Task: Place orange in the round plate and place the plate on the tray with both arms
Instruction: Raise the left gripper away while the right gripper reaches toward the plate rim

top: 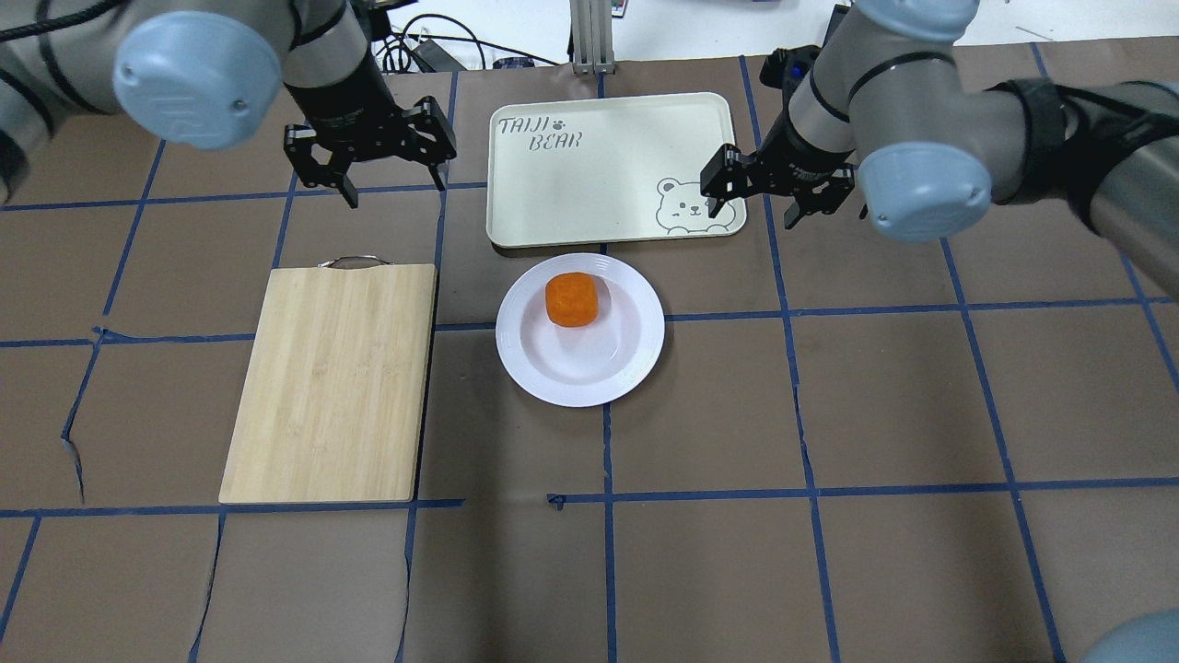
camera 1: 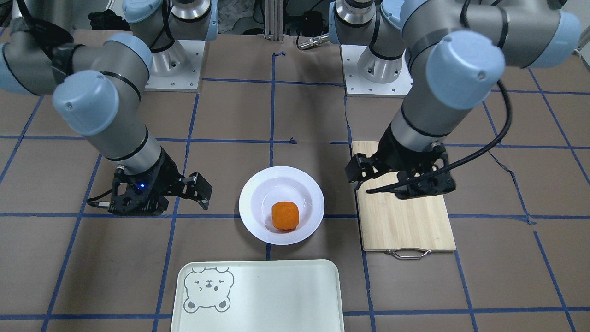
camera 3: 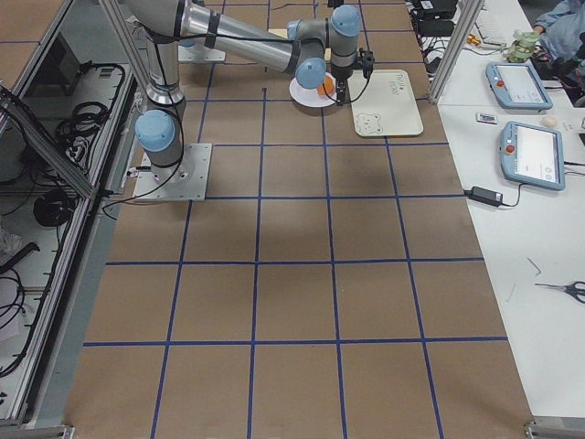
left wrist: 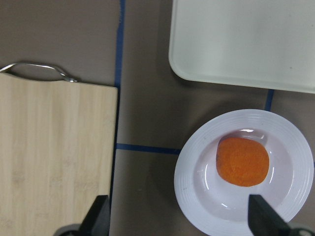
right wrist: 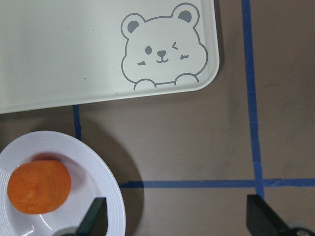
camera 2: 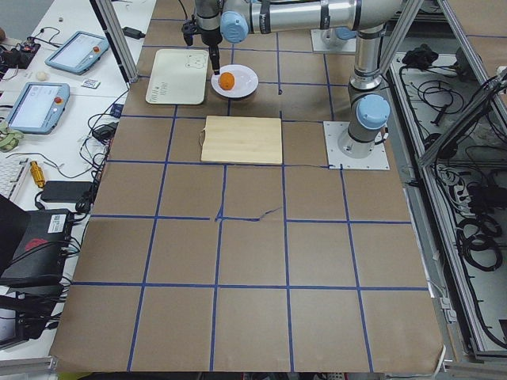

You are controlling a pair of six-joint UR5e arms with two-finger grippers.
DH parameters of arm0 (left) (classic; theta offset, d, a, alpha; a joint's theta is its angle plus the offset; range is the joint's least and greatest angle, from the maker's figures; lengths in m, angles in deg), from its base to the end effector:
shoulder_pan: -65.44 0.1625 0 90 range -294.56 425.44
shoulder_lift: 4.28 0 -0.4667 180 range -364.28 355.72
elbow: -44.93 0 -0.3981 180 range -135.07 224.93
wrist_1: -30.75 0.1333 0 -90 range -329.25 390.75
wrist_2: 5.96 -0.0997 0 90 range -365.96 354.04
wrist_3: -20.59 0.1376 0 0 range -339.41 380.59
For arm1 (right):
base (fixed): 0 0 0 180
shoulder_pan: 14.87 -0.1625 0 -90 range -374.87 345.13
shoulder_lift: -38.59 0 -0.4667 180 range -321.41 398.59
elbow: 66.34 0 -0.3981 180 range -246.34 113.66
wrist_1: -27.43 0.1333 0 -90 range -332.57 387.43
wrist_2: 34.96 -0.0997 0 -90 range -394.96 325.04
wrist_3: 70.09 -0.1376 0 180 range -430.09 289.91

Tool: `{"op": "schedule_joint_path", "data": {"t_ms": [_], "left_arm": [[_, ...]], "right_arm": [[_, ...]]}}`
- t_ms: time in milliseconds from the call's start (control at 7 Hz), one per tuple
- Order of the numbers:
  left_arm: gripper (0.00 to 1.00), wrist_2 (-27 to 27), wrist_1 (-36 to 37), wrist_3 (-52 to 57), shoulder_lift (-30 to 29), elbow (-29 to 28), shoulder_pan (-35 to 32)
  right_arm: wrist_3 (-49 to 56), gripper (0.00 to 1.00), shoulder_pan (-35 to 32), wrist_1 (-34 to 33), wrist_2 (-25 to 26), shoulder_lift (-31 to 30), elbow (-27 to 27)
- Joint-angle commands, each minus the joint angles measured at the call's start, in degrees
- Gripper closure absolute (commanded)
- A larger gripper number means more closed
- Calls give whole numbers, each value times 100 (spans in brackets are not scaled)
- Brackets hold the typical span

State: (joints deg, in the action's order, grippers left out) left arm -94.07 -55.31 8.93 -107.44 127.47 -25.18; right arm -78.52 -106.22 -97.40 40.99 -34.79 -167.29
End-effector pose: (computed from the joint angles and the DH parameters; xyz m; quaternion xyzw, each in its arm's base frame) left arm -0.1443 -0.5963 0.4369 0.0964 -0.9951 -0.0170 0.0148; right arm 0.1808 -0.5981 0.3056 0.0534 0.9891 -0.0522 0.1270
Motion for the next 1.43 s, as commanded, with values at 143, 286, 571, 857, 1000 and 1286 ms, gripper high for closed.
{"op": "schedule_joint_path", "data": {"t_ms": [143,286,571,857,1000,1286], "left_arm": [[0,-39,-587,-406,551,52,685],[0,-170,-613,-321,595,78,599],[0,-259,-561,-285,683,253,187],[0,-409,-413,-188,744,254,132],[0,-418,-385,-197,788,306,132],[0,-418,-385,178,876,306,175]], "right_arm": [[-879,0,-435,-1725,-703,664,-784],[-897,0,-445,-2008,-713,806,-924],[-985,0,-533,-2168,-948,808,-1127],[-1021,1,-656,-2378,-968,869,-1215],[-1021,1,-656,-2623,-968,921,-1320],[-1064,6,-656,-2608,-977,939,-1383]]}}
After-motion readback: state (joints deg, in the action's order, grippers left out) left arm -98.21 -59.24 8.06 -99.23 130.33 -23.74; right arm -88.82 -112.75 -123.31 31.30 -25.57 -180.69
